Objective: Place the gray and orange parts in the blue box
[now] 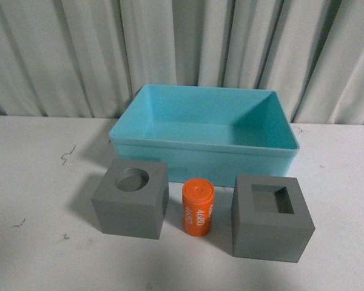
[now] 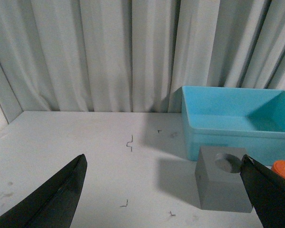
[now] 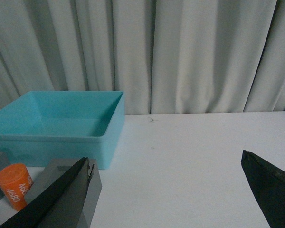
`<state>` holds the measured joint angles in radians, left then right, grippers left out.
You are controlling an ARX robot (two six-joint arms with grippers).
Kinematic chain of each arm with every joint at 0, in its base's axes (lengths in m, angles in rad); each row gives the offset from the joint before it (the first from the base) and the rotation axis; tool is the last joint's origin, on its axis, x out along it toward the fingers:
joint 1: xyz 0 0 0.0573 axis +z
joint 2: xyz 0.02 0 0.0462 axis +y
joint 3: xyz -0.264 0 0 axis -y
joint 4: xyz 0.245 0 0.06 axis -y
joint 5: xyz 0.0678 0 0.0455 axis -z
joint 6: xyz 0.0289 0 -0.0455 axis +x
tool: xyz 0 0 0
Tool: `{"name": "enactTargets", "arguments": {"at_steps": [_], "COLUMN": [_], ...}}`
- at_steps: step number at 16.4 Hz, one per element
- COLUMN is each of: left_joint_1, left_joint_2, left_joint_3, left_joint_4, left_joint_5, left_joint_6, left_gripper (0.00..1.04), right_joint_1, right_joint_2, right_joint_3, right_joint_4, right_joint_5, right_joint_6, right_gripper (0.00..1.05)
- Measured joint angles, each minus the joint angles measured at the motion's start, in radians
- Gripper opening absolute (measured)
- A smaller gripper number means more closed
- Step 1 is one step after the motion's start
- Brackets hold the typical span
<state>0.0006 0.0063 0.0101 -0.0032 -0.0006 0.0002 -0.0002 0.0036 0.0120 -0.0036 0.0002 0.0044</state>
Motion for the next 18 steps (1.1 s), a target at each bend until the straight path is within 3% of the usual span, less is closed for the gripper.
{"name": "enactTargets", "arguments": {"at_steps": [18], "left_joint_1": [0.000], "left_joint_2": [0.000], "left_joint_3": [0.000], "left_joint_4": [0.000], "left_joint_5": [0.000], "left_joint_6": [0.000], "left_gripper": [0.98], "right_joint_1": [0.000], "right_joint_2": [0.000], "right_joint_3": [0.000], "right_joint_4": [0.000], "right_joint_5": [0.000], "right_joint_6": [0.000], "right_gripper": [0.98]}}
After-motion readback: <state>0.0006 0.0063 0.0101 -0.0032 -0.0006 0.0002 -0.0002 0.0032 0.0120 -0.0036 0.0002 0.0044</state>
